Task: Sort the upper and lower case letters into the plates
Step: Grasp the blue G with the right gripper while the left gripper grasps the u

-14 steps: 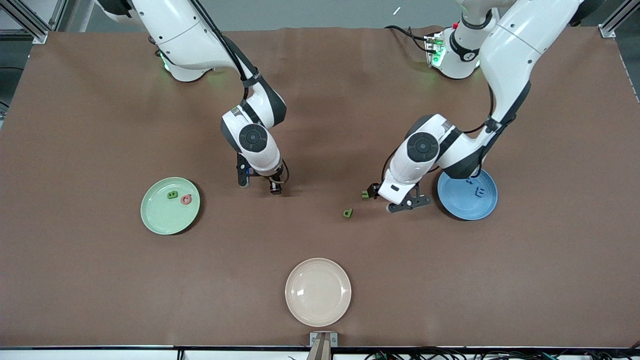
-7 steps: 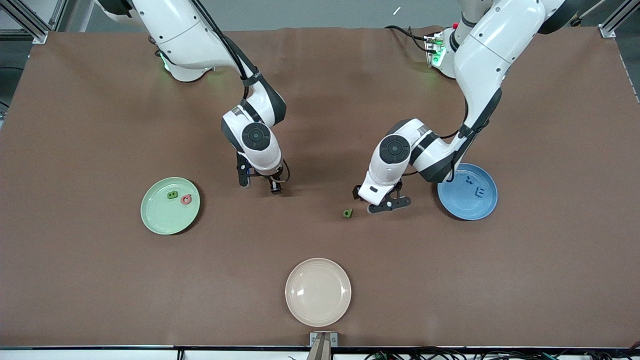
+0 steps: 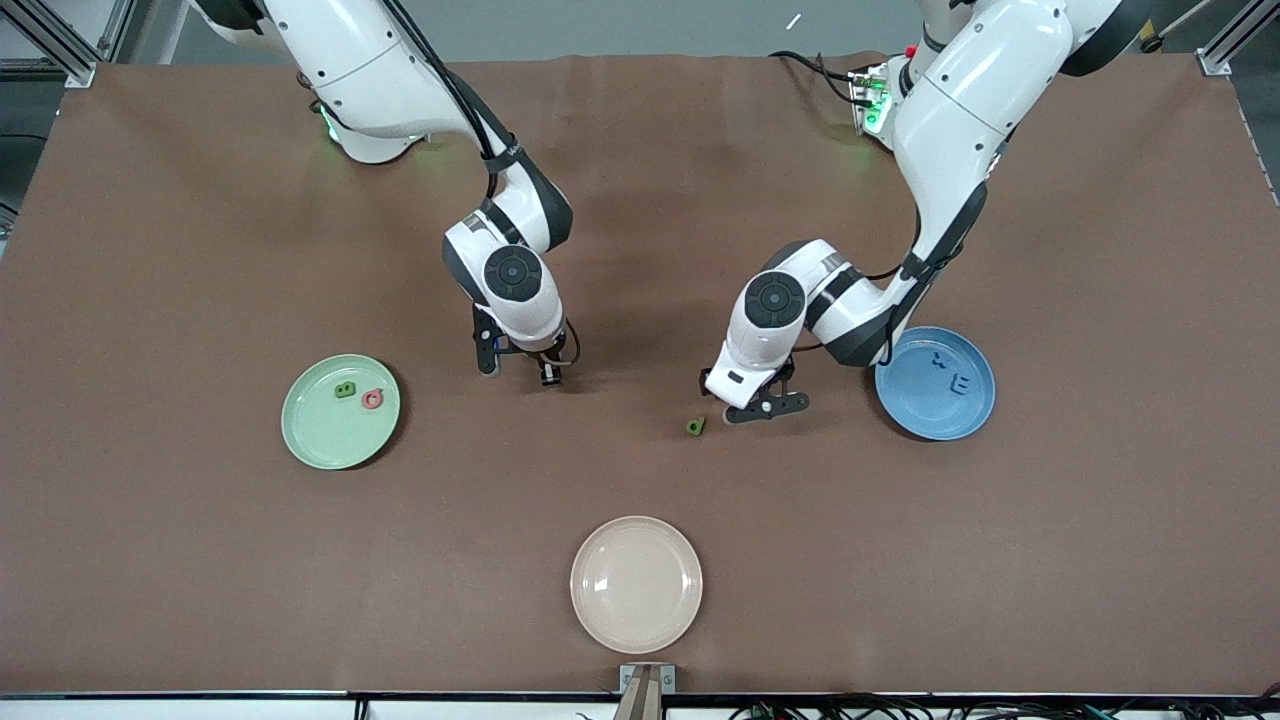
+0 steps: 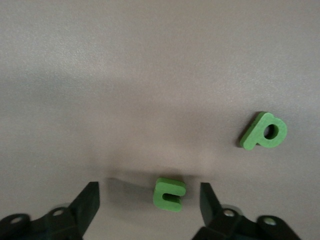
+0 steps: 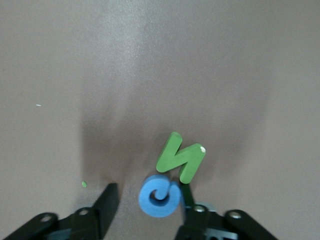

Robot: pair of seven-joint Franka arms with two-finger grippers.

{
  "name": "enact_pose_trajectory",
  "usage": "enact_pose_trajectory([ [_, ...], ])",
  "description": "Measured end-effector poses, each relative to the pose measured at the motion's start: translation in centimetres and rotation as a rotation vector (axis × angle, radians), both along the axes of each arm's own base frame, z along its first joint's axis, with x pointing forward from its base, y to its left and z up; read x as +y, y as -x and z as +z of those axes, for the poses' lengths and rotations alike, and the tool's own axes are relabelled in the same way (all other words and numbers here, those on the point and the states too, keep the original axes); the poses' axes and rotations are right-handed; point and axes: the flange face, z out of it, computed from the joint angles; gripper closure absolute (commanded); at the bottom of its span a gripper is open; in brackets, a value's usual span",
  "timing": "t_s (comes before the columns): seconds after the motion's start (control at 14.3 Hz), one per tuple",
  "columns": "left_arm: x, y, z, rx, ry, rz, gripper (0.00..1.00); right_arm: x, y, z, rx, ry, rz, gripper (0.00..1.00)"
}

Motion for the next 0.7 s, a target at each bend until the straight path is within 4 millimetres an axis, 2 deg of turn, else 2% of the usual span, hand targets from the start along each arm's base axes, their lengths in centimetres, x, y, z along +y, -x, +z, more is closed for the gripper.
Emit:
enact_pose_trajectory([
  [0.07, 0.0, 0.0, 0.0, 0.0, 0.0, 0.0, 0.33, 0.0, 0.0, 0.0, 0.002, 0.003, 0.002, 1.0],
  [0.21, 0.0, 0.0, -0.1, 0.001, -0.001, 0.0, 0.46, 0.1, -0.2, 0.5, 0.0, 0.008, 0.007, 1.0],
  [0.42, -0.1, 0.1, -0.2, 0.004, -0.002, -0.001, 0.75, -0.1, -1.1, 1.3, 0.003, 0.018, 0.024, 1.0],
  [0.56, -0.1, 0.0, -0.1, 0.001, -0.001, -0.001, 0.87, -0.5, -3.0, 3.2, 0.027, 0.035, 0.113, 1.0],
  [0.7, 0.0, -0.2, 0.0, -0.001, -0.001, 0.002, 0.92, -1.8, -5.1, 5.2, 0.024, 0.026, 0.212, 1.0],
])
